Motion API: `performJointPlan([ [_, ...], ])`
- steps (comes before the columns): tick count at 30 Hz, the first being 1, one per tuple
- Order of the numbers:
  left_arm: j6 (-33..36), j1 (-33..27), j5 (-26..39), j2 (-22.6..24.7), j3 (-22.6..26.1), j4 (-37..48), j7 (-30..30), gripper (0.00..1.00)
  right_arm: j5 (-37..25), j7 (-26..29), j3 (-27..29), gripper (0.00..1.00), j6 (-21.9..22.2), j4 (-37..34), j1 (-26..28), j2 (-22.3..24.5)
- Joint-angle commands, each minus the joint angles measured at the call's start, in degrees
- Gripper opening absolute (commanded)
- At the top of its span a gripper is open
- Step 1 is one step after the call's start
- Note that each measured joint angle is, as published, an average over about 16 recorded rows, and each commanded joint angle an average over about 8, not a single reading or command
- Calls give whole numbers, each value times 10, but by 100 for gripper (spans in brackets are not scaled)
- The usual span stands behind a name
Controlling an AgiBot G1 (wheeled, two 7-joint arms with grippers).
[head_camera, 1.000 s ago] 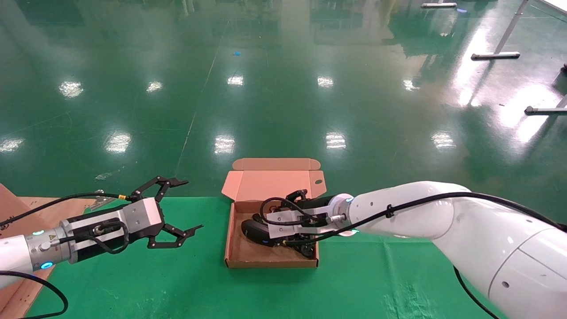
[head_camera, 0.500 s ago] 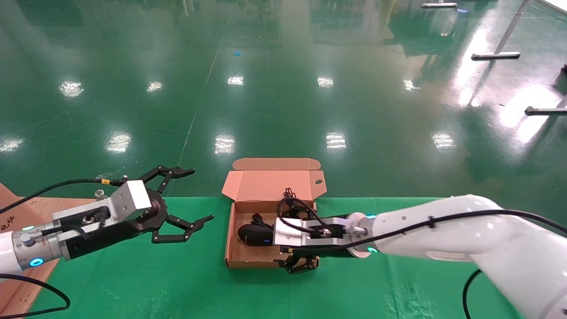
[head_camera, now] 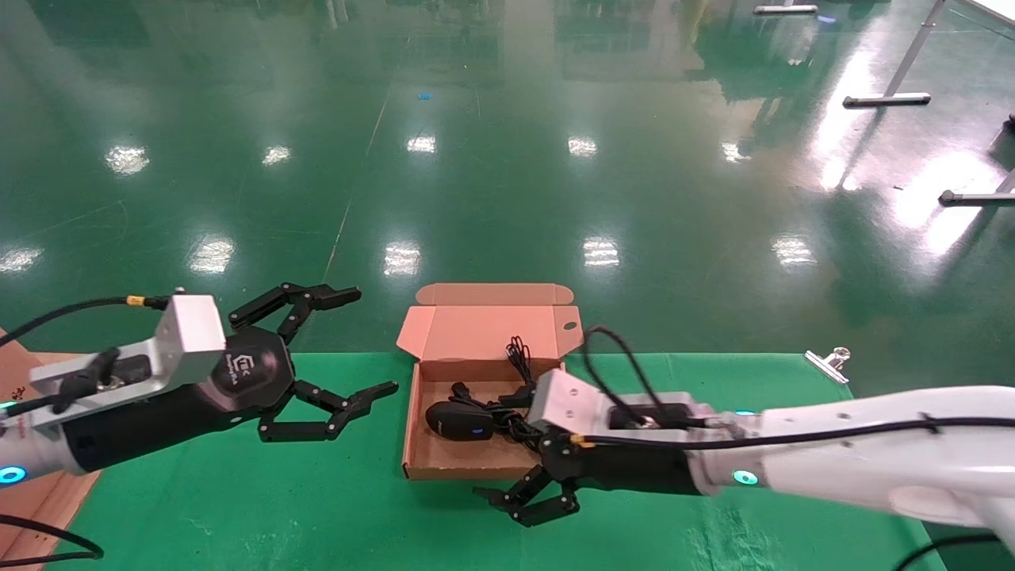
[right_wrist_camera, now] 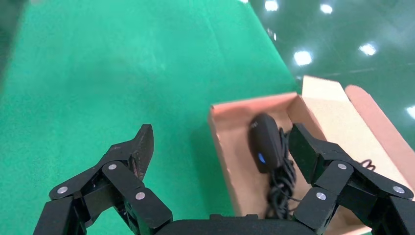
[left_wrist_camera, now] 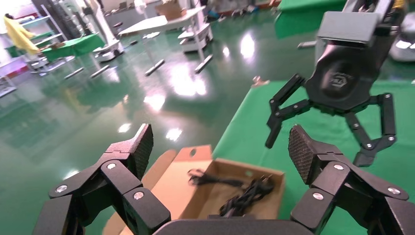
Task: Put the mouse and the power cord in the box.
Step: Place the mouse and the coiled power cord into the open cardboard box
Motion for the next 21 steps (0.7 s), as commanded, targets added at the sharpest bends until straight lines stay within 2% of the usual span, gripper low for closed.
performJointPlan([
  [1,4,8,-1,-7,-9,-24,-25,100,13,7,21,100,-17,13,-11,14],
  [21,50,87,-15,-80,-98,-268,-275,100,148,80,235,100,-185,145,-122,159],
])
